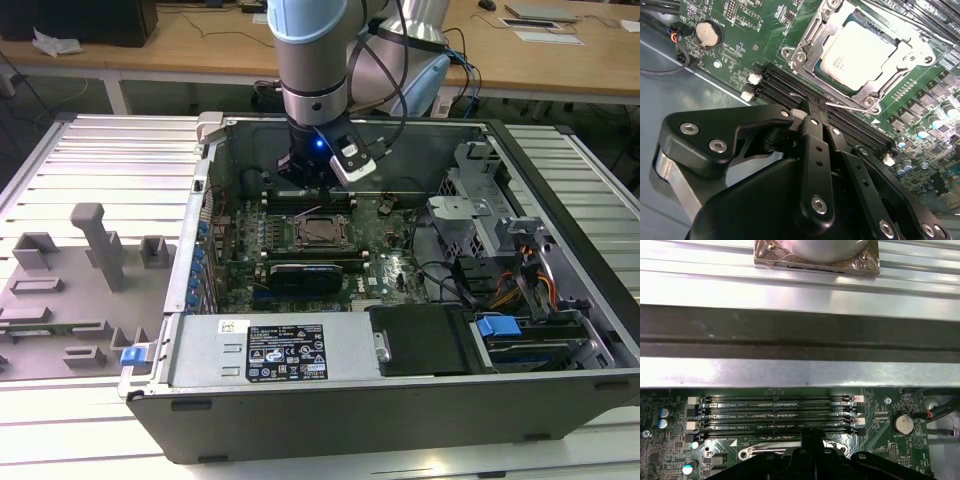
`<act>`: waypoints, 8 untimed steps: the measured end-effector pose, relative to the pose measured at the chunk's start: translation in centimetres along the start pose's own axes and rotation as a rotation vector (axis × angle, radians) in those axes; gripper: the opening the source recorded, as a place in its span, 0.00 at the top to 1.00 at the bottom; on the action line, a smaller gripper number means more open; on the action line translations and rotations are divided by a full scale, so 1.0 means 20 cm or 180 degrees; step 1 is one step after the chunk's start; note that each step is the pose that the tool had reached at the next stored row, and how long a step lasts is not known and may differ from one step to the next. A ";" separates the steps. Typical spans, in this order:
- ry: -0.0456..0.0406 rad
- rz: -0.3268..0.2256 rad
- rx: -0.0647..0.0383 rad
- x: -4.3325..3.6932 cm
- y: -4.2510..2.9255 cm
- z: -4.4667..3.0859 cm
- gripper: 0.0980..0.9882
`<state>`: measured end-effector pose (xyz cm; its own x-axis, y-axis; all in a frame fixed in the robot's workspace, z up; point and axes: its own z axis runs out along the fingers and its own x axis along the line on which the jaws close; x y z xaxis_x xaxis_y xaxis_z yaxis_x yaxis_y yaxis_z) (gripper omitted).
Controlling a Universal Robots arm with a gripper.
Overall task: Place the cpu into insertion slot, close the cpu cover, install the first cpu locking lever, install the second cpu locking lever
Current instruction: 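Install the first cpu locking lever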
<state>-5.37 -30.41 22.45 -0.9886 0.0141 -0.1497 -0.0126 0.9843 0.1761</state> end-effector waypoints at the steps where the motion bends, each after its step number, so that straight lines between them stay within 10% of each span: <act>1: 0.0000 0.0000 0.0000 0.000 0.000 0.000 0.99; 8: -0.0062 -0.0011 0.0001 0.005 -0.006 0.032 0.99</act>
<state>-5.37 -30.42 21.80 -0.9854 0.0142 -0.1694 -0.0159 0.9844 0.1752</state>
